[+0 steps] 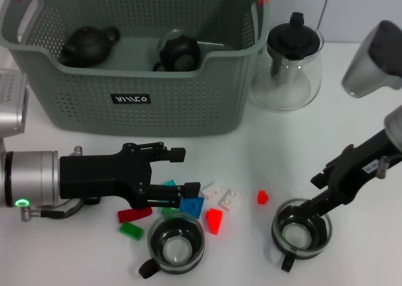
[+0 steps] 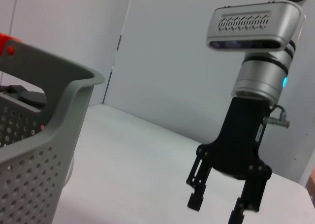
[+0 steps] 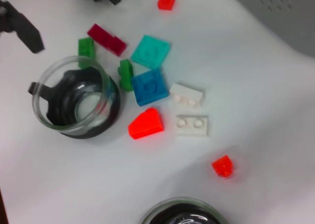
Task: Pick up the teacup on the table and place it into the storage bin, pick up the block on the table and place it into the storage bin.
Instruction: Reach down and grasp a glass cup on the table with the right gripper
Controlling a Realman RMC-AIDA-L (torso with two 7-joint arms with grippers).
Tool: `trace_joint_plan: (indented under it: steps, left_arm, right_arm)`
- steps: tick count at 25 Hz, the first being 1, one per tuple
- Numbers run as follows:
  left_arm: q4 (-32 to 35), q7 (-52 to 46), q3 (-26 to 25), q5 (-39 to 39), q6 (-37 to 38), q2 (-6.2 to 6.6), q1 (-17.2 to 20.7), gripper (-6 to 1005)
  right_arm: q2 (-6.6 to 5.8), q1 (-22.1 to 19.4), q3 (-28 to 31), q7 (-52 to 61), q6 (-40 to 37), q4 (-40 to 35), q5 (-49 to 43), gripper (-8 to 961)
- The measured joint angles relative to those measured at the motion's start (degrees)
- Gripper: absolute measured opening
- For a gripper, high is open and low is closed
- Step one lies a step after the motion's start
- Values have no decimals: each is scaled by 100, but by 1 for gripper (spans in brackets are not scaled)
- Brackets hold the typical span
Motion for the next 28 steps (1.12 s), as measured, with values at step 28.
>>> trace_joint_plan:
  steps: [28]
  left_arm:
    - [-9,27,1,0,-43,-9,13,828]
  right_arm:
    - [40,184,-1449,311,1186,918,10,400]
